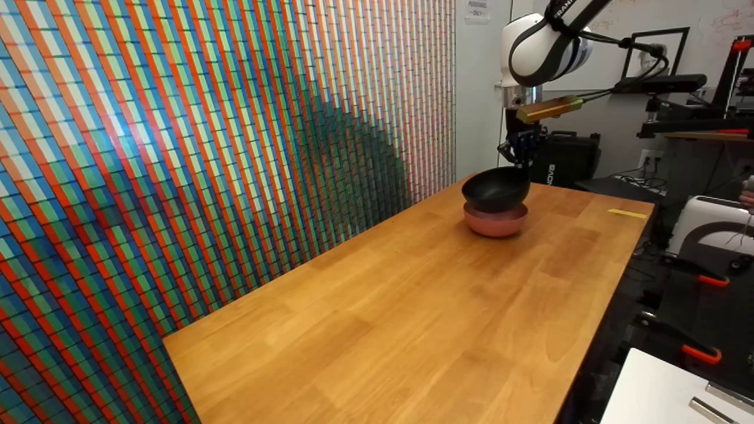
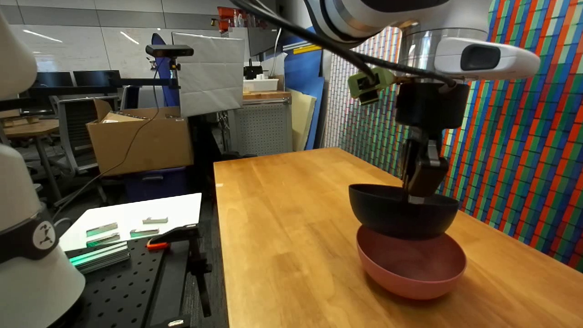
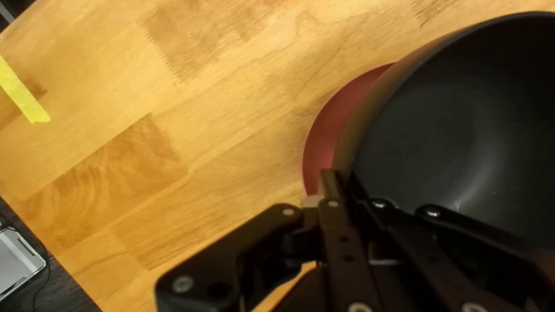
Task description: Put the black bowl in the peach bowl
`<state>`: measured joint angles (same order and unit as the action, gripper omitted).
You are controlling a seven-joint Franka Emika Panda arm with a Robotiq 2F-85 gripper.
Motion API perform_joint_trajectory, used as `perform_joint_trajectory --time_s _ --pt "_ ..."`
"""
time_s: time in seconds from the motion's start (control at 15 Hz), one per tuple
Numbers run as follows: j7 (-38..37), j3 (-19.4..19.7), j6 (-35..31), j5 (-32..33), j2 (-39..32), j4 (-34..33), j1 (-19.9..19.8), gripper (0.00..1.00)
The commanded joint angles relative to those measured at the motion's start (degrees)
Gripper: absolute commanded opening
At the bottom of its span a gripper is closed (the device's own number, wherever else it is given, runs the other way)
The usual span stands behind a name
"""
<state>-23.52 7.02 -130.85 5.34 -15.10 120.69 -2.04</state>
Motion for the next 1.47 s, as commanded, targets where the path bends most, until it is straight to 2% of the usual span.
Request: perform_joint_trajectory --time_s 0.0,0.07,0.13,0.2,0.53,0.8,1.07,1.4 --pt "0.42 0.64 -1.93 -0.27 1.13 0.93 -0.38 0.06" --pt "0.64 0.68 -1.92 -0.29 1.05 1.02 -0.42 0.06" --pt "0.36 0.74 -1.67 -0.61 1.00 1.03 -0.46 0.15" --pt "-0.06 0.88 -2.34 -0.31 1.07 1.32 -0.35 0.32" --pt "0.46 0.64 -1.86 -0.86 1.75 1.36 -0.26 0.69" --pt "3.84 -1.27 0.28 -1.66 3.84 1.06 0.42 0.98" --pt "7.65 -5.40 1.84 -2.94 6.20 -0.19 2.64 1.00" --pt "17.45 -11.13 11.29 -8.78 5.68 -5.84 5.61 1.00"
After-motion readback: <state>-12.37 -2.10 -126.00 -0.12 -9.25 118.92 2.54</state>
